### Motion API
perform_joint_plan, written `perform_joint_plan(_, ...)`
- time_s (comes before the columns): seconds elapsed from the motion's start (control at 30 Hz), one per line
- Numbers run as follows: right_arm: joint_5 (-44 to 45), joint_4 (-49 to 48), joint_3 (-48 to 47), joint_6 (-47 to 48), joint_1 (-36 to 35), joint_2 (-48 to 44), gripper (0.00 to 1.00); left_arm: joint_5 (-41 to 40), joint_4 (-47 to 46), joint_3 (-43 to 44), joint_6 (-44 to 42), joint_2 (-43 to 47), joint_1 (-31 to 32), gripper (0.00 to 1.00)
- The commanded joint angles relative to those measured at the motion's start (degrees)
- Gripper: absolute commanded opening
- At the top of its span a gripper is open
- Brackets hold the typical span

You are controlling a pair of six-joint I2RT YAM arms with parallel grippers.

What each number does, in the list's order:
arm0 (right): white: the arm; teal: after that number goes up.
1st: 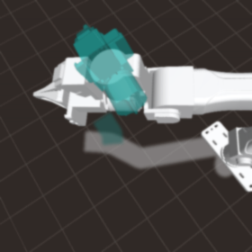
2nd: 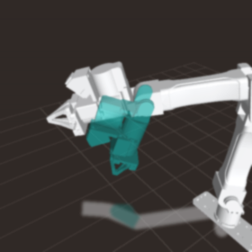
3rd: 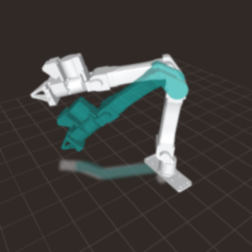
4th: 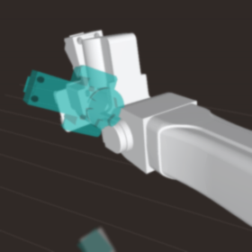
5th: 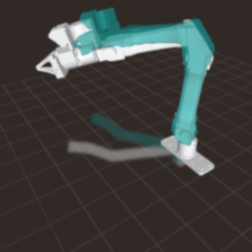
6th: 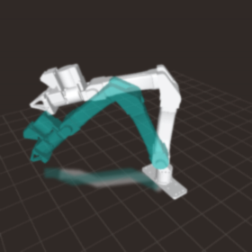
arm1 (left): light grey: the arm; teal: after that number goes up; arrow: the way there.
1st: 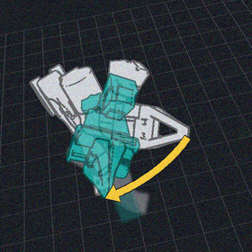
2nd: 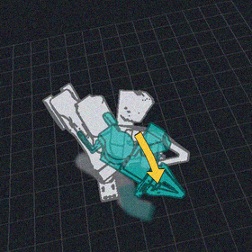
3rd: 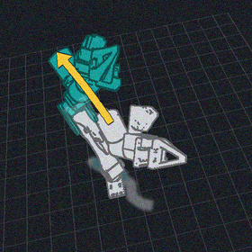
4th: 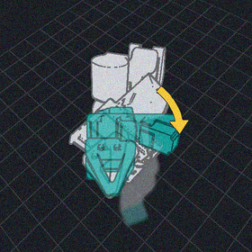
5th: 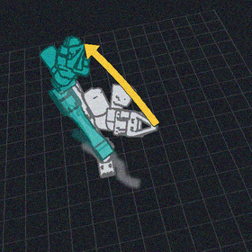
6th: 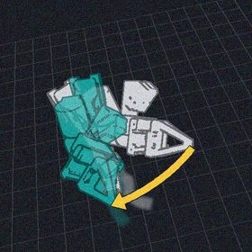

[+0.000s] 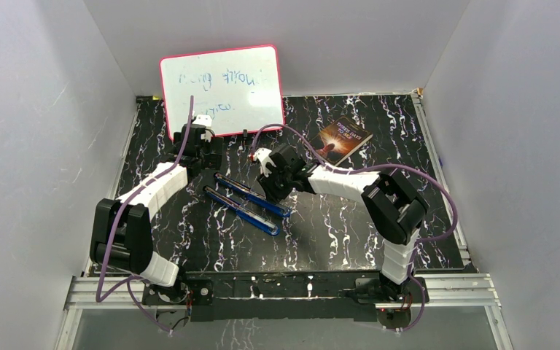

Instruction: Load the staples into the stapler

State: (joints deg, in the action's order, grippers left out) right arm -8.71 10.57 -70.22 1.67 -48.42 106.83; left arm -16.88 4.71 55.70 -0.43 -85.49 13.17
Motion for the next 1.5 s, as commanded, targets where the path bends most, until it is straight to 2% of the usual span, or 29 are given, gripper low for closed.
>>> perform_joint_plan(0.0, 0.3, -1.2, 1.1, 0.0, 0.3, -4.3, 0.43, 0.2, -0.8, -0.4, 0.2, 3.0, -0.5, 0.98)
perform_joint_plan(0.23, 0.4, -6.3, 2.3, -1.0, 0.6, -6.6, 0.44, 0.3, -0.7, -0.5, 0.3, 2.9, -0.5, 0.98)
perform_joint_plan(0.5, -2.0, -2.7, 0.9, -1.6, 2.0, -3.6, 0.44, 0.3, -0.8, -0.5, 0.3, 2.9, -0.5, 0.98)
perform_joint_plan(1.1, -6.9, -1.7, 0.6, -2.4, 3.4, -0.6, 0.41, 0.4, -0.8, -0.4, 0.3, 3.0, -0.5, 0.98)
perform_joint_plan(1.47, -5.7, -5.3, 2.1, -2.4, 3.6, -5.3, 0.41, 0.4, -0.7, -0.4, 0.3, 2.9, -0.6, 0.98)
